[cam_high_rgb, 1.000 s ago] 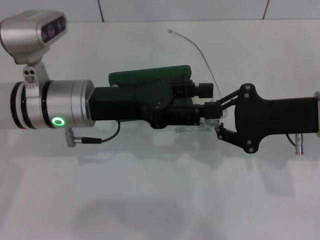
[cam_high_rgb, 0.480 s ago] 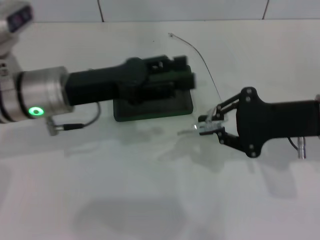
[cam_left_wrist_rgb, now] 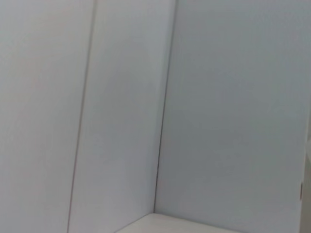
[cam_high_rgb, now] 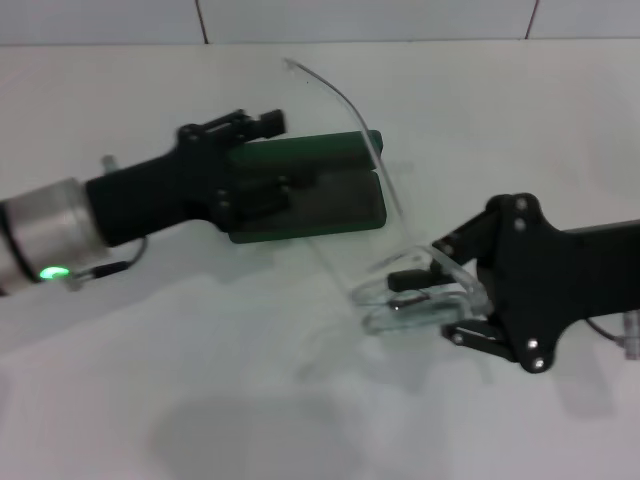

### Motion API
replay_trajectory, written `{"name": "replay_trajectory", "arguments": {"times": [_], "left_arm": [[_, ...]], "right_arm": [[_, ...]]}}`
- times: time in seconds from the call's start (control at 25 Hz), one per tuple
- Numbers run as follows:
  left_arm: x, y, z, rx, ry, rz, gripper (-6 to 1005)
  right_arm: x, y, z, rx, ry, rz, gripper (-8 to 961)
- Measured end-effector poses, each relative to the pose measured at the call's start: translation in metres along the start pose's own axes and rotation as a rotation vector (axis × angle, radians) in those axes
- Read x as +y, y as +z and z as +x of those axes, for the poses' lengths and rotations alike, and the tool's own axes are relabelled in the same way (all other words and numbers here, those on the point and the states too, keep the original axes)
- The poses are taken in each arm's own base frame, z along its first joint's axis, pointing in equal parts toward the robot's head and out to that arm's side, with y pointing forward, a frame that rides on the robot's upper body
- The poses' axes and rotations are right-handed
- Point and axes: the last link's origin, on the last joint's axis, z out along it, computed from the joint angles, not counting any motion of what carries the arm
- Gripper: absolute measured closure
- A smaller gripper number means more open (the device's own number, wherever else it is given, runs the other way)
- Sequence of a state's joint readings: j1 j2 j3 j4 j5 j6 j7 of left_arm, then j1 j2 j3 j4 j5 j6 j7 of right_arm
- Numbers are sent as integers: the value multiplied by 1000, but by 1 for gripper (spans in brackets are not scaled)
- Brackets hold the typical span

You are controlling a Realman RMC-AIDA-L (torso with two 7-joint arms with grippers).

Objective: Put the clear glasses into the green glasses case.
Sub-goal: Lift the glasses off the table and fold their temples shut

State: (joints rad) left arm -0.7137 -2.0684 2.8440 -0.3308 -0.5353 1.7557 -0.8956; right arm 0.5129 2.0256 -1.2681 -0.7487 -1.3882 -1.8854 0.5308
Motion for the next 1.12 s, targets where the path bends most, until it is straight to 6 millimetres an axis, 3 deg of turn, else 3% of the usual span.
{"name": "replay_trajectory", "arguments": {"times": [0.2,0.36,0.6,0.76,1.12], "left_arm": [[11,32,-12,22,129,-7,273],[11,45,-10,89,219,53,273],[15,41,-7,196,321,166,273],[22,41,-8,231,364,178,273],[22,39,-1,288,385,215,273]], "right_arm": [[-12,28,5,-122,124,-1,838],[-16,36,10,-135,273,-22,838],[-14,38,18,-101,409,-18,839],[-15,36,32,-22,487,45,839],[-14,33,43,33,566,92,839]]}}
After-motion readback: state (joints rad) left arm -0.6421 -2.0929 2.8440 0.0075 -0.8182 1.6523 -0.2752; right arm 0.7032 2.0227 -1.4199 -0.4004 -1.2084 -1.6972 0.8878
